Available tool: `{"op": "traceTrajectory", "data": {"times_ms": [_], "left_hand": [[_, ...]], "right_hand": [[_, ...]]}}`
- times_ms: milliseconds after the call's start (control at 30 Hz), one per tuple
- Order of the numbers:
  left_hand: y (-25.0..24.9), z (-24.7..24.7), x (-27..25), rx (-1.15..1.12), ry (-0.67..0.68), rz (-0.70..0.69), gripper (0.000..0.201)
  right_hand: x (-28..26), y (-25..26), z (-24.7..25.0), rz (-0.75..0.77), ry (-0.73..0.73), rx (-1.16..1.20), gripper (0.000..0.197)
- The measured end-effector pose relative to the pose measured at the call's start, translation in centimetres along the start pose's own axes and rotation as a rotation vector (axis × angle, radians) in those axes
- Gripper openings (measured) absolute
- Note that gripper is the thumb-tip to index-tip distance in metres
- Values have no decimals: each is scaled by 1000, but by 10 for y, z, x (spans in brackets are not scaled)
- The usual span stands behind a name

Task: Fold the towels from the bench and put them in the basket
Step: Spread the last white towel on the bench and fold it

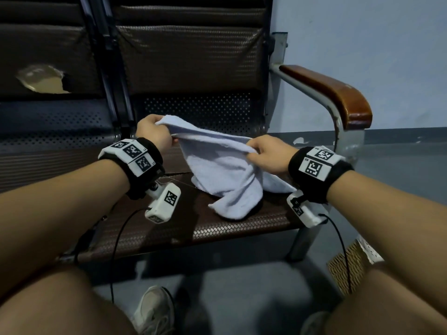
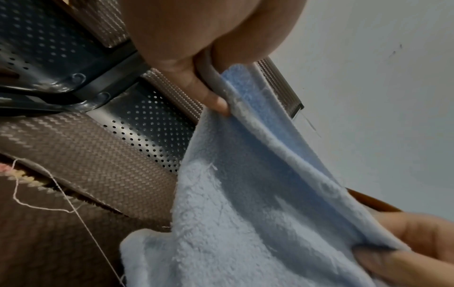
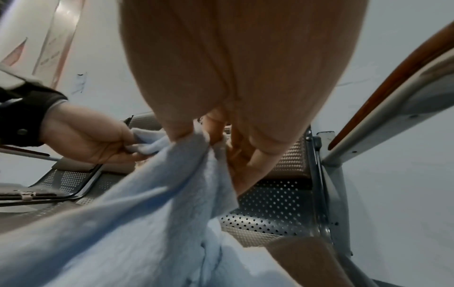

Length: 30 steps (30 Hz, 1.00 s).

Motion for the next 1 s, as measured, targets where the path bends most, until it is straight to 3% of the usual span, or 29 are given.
{"op": "traceTrajectory", "data": {"times_ms": [167, 333, 433, 567, 667, 800, 1000], "left_hand": [[0, 5, 1, 88, 20, -73, 35], [-5, 15, 3, 102, 5, -103, 12], [-1, 25, 5, 60, -24, -84, 10], [6, 28, 8, -41, 11, -43, 26], [6, 31, 10, -83, -6, -33, 28], [4, 38, 12, -38, -34, -87, 29], [0, 53, 11, -64, 8, -72, 29]], "right_hand": [[-3, -11, 3, -58, -7, -238, 23], [-1, -25, 17, -136, -152, -311, 42], [-5, -31, 26, -121, -224, -275, 27], [-11, -22, 14, -38, -124, -280, 9], [-10, -16, 0, -20, -32, -327, 17], [-5, -14, 1, 3, -67, -379, 38], [-18, -18, -28, -1, 172, -478, 23]]}}
Point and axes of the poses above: each hand's wrist, its own x-axis towards the middle knuckle, its own z-axis out of the back of the hand, y = z × x, the point moved 3 cm from there along x, towards the middle knuckle, and after that the axes turned 6 degrees about -x, right-handed, at the moved point
